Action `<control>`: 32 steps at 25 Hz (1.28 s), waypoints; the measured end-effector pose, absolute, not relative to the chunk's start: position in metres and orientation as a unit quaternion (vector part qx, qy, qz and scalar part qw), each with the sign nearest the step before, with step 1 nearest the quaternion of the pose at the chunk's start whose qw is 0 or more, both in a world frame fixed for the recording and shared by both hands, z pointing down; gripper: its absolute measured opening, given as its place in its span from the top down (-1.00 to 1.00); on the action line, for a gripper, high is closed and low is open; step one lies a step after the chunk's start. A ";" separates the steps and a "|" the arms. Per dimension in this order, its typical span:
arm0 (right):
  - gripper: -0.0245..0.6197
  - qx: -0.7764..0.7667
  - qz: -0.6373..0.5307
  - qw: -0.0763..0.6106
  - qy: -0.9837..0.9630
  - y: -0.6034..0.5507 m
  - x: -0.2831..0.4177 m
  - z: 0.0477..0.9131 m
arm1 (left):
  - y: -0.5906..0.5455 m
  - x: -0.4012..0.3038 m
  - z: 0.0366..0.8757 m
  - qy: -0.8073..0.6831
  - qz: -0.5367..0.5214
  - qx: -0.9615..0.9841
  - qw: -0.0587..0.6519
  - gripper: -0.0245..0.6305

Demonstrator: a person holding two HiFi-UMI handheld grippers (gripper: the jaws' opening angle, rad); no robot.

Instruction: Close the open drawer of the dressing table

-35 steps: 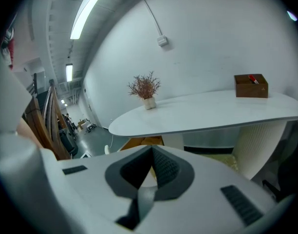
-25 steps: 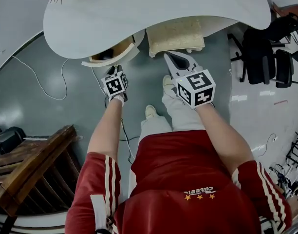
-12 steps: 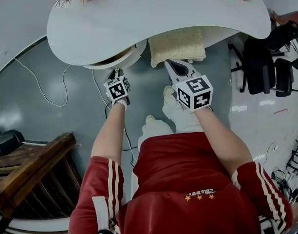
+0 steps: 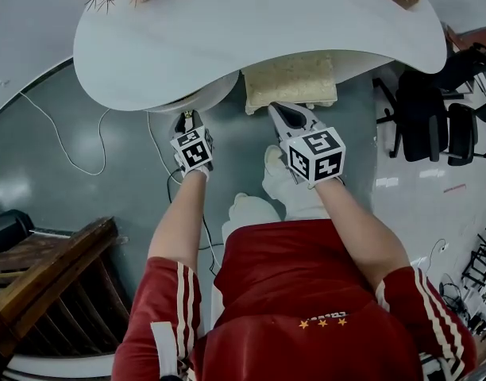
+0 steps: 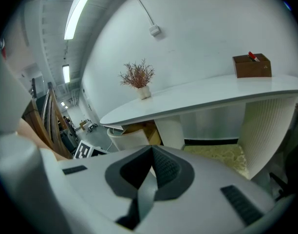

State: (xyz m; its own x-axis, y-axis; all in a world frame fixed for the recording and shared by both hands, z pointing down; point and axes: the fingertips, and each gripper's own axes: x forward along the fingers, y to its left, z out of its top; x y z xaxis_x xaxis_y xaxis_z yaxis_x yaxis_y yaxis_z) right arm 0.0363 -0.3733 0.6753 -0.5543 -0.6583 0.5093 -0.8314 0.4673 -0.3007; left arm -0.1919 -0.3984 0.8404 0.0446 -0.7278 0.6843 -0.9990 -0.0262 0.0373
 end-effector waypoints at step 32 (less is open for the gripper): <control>0.93 0.445 0.226 0.148 -0.854 -0.430 0.027 0.712 | -0.476 -0.200 0.839 -0.658 0.232 0.663 0.271 0.55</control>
State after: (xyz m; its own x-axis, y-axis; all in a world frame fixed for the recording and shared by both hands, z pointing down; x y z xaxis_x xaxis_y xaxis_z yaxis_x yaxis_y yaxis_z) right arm 0.0267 -0.4302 0.7125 -0.5599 -0.6932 0.4539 -0.8270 0.5010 -0.2551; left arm -0.1997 -0.4759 0.8387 0.0249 -0.7466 0.6648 -0.9985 0.0138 0.0529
